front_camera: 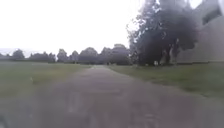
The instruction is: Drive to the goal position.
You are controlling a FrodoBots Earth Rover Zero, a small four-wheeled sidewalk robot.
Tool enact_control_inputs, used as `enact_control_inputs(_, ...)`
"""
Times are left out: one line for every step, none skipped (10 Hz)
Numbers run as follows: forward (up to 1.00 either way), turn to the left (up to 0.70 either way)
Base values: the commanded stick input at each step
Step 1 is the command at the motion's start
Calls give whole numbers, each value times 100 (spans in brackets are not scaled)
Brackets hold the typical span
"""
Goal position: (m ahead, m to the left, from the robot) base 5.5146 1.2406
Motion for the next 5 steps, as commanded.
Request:
enact_control_inputs(100,0)
enact_control_inputs(100,0)
enact_control_inputs(100,0)
enact_control_inputs(100,0)
enact_control_inputs(100,0)
